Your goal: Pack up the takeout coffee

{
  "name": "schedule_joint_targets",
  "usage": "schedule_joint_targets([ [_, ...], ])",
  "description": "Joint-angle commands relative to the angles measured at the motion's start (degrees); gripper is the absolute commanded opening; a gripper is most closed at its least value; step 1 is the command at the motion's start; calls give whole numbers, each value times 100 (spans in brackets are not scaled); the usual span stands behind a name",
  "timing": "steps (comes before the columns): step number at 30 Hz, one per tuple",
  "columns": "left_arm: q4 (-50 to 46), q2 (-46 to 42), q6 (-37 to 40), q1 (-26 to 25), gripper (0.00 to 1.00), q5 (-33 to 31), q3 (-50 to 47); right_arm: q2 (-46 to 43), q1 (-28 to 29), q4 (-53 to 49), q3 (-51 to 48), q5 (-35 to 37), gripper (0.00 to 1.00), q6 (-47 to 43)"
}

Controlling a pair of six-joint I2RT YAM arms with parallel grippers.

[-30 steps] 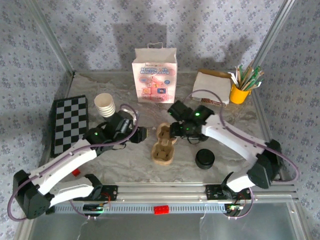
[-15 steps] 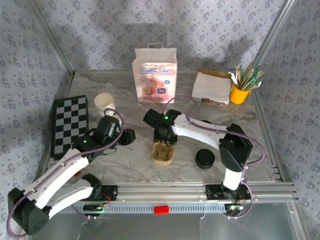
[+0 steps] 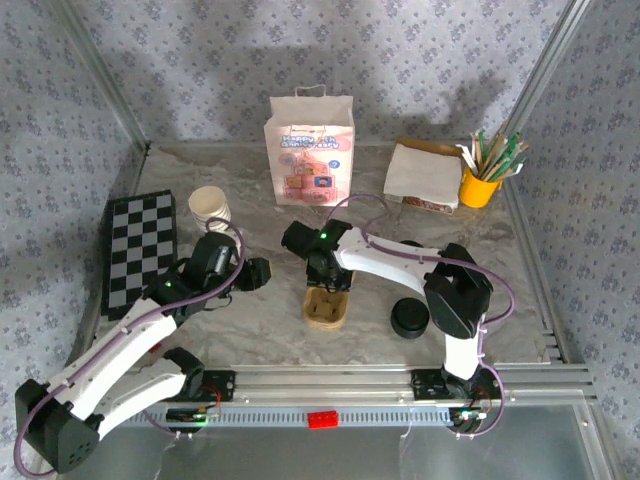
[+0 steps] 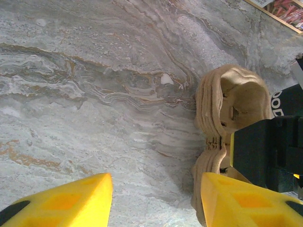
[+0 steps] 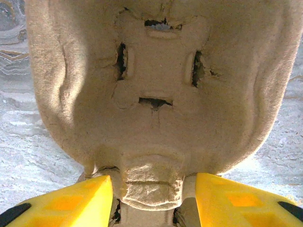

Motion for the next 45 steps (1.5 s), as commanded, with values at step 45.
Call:
schedule_joint_targets([
  [45,70,143,-203,144,55,371,133,15,-313,-954,775,-474,30,-2327],
])
